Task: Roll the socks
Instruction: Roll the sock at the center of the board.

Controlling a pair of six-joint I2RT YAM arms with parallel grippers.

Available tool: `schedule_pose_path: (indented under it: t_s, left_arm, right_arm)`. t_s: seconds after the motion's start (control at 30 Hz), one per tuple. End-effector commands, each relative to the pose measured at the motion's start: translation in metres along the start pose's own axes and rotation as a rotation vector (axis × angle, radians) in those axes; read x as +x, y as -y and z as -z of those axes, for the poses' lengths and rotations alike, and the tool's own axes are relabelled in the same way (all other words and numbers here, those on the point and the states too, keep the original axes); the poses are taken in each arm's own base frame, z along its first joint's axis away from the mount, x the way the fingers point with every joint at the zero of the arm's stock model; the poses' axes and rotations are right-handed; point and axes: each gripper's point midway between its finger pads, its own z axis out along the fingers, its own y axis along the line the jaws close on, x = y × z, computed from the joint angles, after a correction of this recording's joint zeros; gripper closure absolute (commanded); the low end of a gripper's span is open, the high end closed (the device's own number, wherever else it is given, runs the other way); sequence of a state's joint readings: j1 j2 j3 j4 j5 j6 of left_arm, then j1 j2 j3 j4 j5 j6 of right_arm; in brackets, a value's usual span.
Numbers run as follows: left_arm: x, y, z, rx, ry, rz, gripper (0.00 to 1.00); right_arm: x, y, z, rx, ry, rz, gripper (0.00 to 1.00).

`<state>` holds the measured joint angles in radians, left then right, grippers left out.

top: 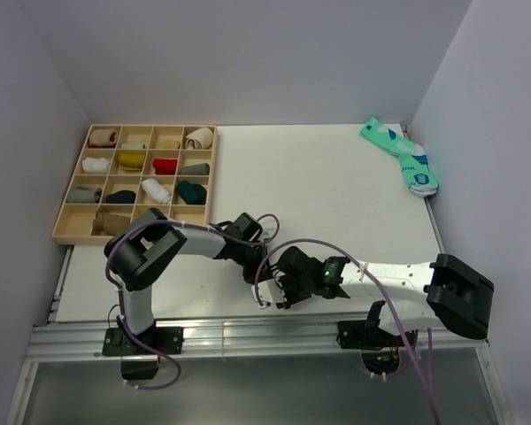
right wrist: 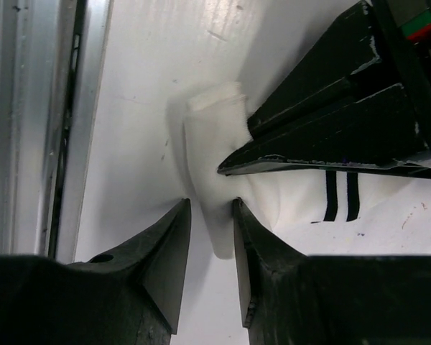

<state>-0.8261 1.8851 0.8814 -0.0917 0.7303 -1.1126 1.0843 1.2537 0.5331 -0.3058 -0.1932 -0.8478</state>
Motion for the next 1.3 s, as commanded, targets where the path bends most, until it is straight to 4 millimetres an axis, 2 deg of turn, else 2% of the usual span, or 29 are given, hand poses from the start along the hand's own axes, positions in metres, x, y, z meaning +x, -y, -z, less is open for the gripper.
schedule_pose_path:
  t_s: [0.0, 0.27, 0.4, 0.47, 0.67, 0.77, 0.83, 0.9, 0.93, 1.0, 1.03, 1.07, 1.2, 1.27]
  left_arm:
    - [-0.007, 0.003, -0.004, 0.017, 0.018, -0.025, 0.98]
    - [-0.011, 0.003, -0.004, 0.058, 0.043, -0.025, 0.88]
    - [-0.012, 0.000, -0.005, 0.074, 0.053, -0.013, 0.88]
    - [-0.016, -0.005, -0.005, 0.052, 0.080, -0.019, 0.87]
    - [-0.031, 0.003, 0.013, 0.060, 0.241, -0.110, 0.77]
    - [-0.035, 0.005, 0.021, 0.104, 0.316, -0.112, 0.75]
    - [-0.036, -0.003, 0.023, 0.101, 0.345, -0.100, 0.75]
    - [-0.040, 0.003, 0.028, 0.134, 0.392, -0.111, 0.74]
    - [-0.038, -0.004, 0.028, 0.131, 0.400, -0.101, 0.74]
    - [-0.040, 0.004, 0.036, 0.174, 0.449, -0.109, 0.73]
    - [-0.039, -0.001, 0.037, 0.170, 0.462, -0.101, 0.74]
    - [-0.039, 0.002, 0.042, 0.185, 0.480, -0.107, 0.73]
    - [-0.039, 0.006, 0.053, 0.240, 0.545, -0.131, 0.72]
    - [-0.036, 0.009, 0.059, 0.277, 0.571, -0.150, 0.72]
  right_arm:
    - [-0.002, 0.009, -0.006, 0.033, -0.013, -0.030, 0.63]
    - [-0.006, 0.003, -0.009, -0.010, -0.002, -0.046, 0.81]
    - [-0.010, -0.001, -0.009, -0.044, 0.009, -0.061, 1.00]
    - [-0.011, -0.005, -0.010, -0.076, 0.005, -0.071, 1.00]
    - [-0.017, -0.016, -0.005, -0.218, 0.014, -0.121, 1.00]
    - [-0.021, -0.012, -0.001, -0.252, 0.039, -0.158, 1.00]
    - [-0.021, -0.009, 0.001, -0.279, 0.038, -0.171, 1.00]
    - [-0.023, -0.003, 0.002, -0.309, 0.057, -0.203, 1.00]
    - [-0.020, -0.007, 0.003, -0.339, 0.049, -0.210, 1.00]
    - [-0.025, 0.003, 0.006, -0.361, 0.077, -0.235, 1.00]
    - [-0.020, -0.004, 0.006, -0.415, 0.058, -0.254, 1.00]
    - [-0.020, -0.004, 0.007, -0.443, 0.059, -0.271, 1.00]
    - [-0.021, 0.006, 0.016, -0.566, 0.082, -0.371, 1.00]
    - [-0.017, 0.009, 0.012, -0.607, 0.072, -0.402, 1.00]
